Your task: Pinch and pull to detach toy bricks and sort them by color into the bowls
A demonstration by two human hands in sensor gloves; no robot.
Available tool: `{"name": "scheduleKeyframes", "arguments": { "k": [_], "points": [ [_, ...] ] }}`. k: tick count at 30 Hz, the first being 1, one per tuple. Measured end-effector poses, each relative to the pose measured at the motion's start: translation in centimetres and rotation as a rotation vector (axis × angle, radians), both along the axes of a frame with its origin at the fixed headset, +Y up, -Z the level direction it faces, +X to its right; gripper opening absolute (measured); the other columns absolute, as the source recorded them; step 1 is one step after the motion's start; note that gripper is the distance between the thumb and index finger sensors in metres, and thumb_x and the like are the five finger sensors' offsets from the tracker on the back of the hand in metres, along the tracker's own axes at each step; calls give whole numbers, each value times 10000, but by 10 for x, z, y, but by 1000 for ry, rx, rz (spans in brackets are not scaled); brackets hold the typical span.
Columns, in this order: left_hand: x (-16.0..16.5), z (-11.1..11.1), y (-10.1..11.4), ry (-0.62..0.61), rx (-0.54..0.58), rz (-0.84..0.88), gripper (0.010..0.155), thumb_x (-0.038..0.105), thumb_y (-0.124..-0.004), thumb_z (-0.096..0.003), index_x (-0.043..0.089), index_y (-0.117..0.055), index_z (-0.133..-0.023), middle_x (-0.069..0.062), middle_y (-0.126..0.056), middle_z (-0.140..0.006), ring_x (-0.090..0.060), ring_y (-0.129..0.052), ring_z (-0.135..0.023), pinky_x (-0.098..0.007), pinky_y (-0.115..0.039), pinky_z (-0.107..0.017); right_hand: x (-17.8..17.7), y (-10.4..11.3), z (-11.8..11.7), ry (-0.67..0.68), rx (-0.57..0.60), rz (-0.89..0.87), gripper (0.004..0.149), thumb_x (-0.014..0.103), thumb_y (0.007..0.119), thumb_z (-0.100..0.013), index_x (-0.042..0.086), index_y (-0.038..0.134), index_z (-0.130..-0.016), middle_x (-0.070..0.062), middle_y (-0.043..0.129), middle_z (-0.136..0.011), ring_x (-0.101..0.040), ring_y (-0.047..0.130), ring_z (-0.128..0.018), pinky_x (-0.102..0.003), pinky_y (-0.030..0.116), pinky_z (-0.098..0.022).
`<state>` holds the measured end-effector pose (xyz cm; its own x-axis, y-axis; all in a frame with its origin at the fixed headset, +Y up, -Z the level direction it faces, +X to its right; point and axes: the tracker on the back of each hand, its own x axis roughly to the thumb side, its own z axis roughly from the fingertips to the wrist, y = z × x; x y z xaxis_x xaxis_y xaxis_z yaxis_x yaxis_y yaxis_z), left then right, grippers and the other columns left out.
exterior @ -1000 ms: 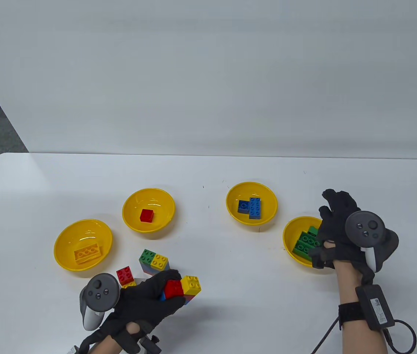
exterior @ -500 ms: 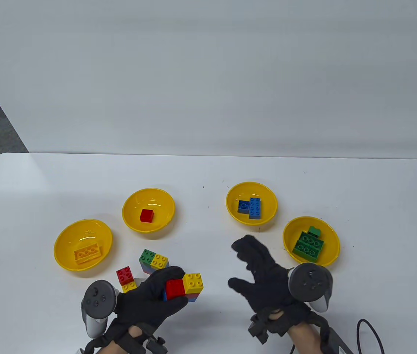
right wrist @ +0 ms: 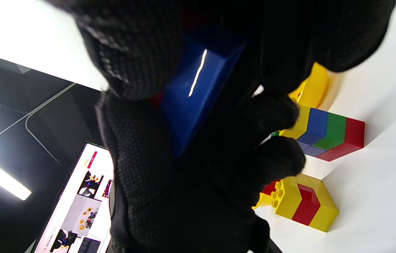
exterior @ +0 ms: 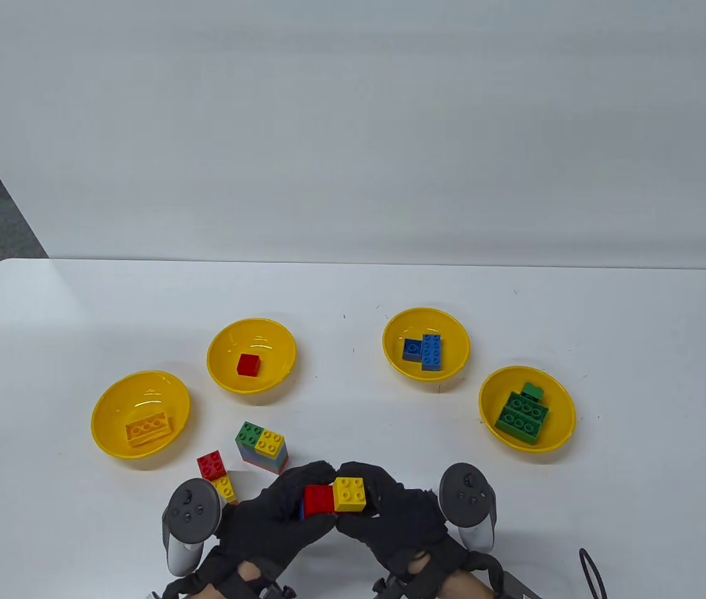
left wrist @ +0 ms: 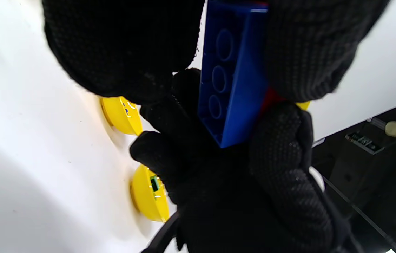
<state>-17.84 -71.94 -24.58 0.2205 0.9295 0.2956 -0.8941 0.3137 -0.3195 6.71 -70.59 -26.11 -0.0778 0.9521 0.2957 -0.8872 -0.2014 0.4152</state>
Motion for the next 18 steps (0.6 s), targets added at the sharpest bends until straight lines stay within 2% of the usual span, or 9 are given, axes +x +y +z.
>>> {"name": "scheduleKeyframes", "arguments": {
  "k": [2, 4, 5, 8, 10, 11, 14, 17, 18],
  "points": [
    [0, 1, 6, 18, 56, -56, 784, 532, -924, -425, 185, -623, -1061, -242, -706, -1066, -447, -952, -776, -563, -861, -508, 4, 4, -2, -43, 59, 31, 642, 302, 932, -319, 31, 738, -867, -291, 841, -815, -448, 1022, -531, -617, 857, -366],
    [-4, 2, 16, 33, 125, -70, 786, 528, -925, -432, 181, -614, -1064, -247, -679, -1079, -469, -910, -826, -584, -834, -542, 8, 9, -1, -83, 139, 81, 638, 319, 950, -307, 39, 772, -853, -269, 882, -787, -398, 1055, -457, -583, 881, -321],
    [-8, 2, 26, 54, 187, -78, 785, 522, -930, -432, 180, -614, -1064, -245, -670, -1086, -481, -884, -853, -598, -816, -558, 12, 12, 0, -112, 191, 115, 637, 325, 956, -303, 47, 782, -849, -262, 889, -781, -375, 1057, -443, -565, 888, -317],
    [-13, 2, 55, 124, 363, -183, 745, 526, -935, -432, 206, -665, -1047, -198, -675, -1108, -497, -782, -945, -634, -736, -631, 19, 18, 1, -160, 239, 145, 633, 309, 980, -288, 39, 815, -836, -273, 883, -768, -360, 1033, -442, -556, 886, -333],
    [-6, 3, 76, 101, 460, -272, 716, 525, -947, -423, 210, -717, -1023, -174, -716, -1091, -484, -776, -951, -637, -716, -647, 22, 21, 1, -184, 240, 162, 637, 297, 986, -282, 24, 817, -833, -283, 864, -770, -344, 1015, -435, -553, 886, -337],
    [3, 2, 83, 58, 473, -327, 715, 528, -952, -417, 210, -729, -1018, -168, -734, -1075, -473, -788, -934, -632, -716, -649, 24, 22, 1, -192, 246, 176, 639, 294, 989, -279, 16, 820, -829, -290, 849, -771, -325, 1002, -427, -546, 890, -332],
    [31, -1, 84, -44, 417, -482, 779, 561, -952, -399, 212, -688, -1044, -200, -674, -1066, -475, -752, -913, -624, -703, -660, 26, 24, 4, -221, 257, 218, 642, 278, 990, -271, -20, 832, -817, -305, 827, -773, -286, 987, -409, -523, 908, -319],
    [48, -4, 68, -30, 438, -502, 787, 547, -974, -385, 198, -698, -1033, -179, -741, -1015, -443, -816, -857, -611, -735, -633, 24, 26, 10, -251, 303, 282, 641, 263, 970, -252, -35, 842, -805, -315, 831, -766, -289, 990, -400, -526, 912, -310],
    [49, -4, 63, -9, 452, -469, 731, 516, -993, -383, 185, -757, -990, -169, -814, -957, -424, -875, -804, -602, -768, -600, 22, 26, 13, -255, 334, 314, 638, 249, 956, -236, -43, 849, -793, -318, 833, -762, -298, 991, -397, -536, 909, -308]
  ]
}}
